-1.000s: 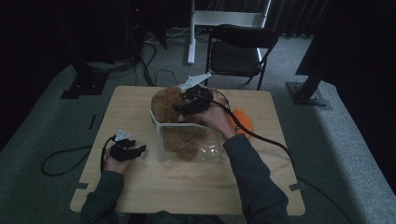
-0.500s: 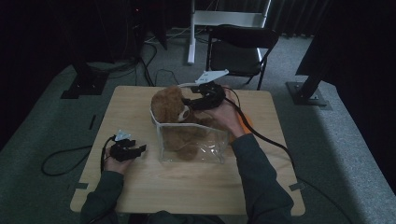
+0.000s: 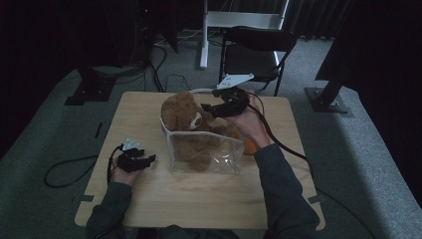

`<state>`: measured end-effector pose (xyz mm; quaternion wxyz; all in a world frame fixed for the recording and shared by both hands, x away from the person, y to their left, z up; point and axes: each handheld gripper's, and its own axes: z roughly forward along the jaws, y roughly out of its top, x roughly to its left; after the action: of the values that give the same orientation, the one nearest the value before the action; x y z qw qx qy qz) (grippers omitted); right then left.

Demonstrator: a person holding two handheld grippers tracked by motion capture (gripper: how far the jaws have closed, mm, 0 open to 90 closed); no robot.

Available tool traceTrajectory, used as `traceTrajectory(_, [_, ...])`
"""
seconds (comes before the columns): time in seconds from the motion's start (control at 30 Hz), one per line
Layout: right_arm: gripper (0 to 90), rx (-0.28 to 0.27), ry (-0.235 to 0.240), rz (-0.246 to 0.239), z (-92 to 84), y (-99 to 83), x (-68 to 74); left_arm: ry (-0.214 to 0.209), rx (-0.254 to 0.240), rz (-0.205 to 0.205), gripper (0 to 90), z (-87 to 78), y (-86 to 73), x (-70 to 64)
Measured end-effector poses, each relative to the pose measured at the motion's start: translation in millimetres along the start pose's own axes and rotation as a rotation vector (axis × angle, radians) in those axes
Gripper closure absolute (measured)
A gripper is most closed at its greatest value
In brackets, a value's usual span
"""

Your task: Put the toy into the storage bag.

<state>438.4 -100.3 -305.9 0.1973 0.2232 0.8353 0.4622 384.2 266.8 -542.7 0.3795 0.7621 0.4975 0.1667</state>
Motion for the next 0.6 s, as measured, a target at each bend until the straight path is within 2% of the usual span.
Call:
traceTrajectory(0.17, [33.3, -0.003, -0.022, 0.026, -9.0, -6.5, -7.6, 0.001, 0.0, 0.0, 39.1, 0.0, 0.0, -0.1])
traceTrajectory(0.37, [30.5, -0.006, -0.046, 0.028, -19.6, -9.5, -15.6, 0.0, 0.0, -0.001, 39.1, 0.0, 0.0, 0.0])
traceTrajectory(0.43, [28.2, -0.006, -0.067, 0.04, -22.0, -11.6, -17.6, 0.0, 0.0, 0.0, 39.1, 0.0, 0.0, 0.0])
traceTrajectory(0.6, [27.7, -0.01, -0.074, 0.061, -27.1, -18.6, -23.5, 0.0, 0.0, -0.001, 39.1, 0.0, 0.0, 0.0])
